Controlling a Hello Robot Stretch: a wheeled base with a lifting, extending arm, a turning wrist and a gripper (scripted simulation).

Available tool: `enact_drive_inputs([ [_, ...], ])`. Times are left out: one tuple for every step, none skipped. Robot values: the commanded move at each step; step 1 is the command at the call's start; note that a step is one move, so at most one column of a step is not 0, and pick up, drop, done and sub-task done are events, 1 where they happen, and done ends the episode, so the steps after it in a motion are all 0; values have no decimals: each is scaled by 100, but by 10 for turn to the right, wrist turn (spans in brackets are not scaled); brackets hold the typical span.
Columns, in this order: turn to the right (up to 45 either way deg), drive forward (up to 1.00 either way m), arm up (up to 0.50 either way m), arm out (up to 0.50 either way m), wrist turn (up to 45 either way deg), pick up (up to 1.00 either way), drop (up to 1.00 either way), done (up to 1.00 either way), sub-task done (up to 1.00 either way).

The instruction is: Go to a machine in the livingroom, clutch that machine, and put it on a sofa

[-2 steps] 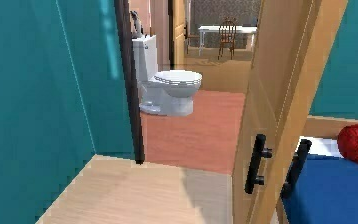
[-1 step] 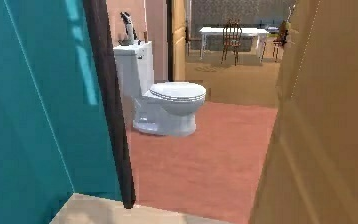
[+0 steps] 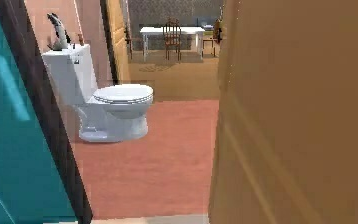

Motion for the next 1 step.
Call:
enact_drive_inputs([
  [0, 100, 0, 0, 0, 0, 0, 0, 0],
])
